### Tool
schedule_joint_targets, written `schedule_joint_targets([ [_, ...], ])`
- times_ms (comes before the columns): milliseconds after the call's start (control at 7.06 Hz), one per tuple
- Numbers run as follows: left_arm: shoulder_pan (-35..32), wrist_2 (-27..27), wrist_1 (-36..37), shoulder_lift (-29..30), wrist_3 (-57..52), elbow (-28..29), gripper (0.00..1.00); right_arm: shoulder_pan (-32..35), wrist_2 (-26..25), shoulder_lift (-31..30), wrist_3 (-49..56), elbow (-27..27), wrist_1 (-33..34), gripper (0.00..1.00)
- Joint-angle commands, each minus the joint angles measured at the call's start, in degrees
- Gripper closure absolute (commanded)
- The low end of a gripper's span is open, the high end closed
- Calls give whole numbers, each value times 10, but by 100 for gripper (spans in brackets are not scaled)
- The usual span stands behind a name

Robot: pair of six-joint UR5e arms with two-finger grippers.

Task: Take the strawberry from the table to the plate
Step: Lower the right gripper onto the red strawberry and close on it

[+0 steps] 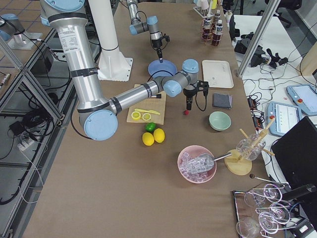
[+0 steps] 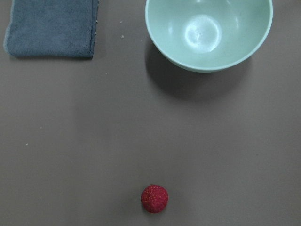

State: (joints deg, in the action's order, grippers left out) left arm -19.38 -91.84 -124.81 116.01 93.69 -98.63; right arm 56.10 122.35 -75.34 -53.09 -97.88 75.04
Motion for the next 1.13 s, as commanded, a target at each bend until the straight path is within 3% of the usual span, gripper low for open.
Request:
schedule_joint_targets([
  [0,-2,1,-3,-3,-1,-1,100,-38,-33,5,-3,24,-6,0],
  [142,-3,2,-3,-4,-1,-2,100,-46,-40,6,-3,41,-23,0],
  [283,-4,13,-3,-5,-2,-1,2,-52,-40,6,-3,56,-40,0],
  [425,-4,46,-4,-9,-1,-2,2,-56,-40,7,-4,68,-54,0],
  [992,-27,42,-5,-13,-5,-13,2,-66,-58,17,-6,84,-59,0],
])
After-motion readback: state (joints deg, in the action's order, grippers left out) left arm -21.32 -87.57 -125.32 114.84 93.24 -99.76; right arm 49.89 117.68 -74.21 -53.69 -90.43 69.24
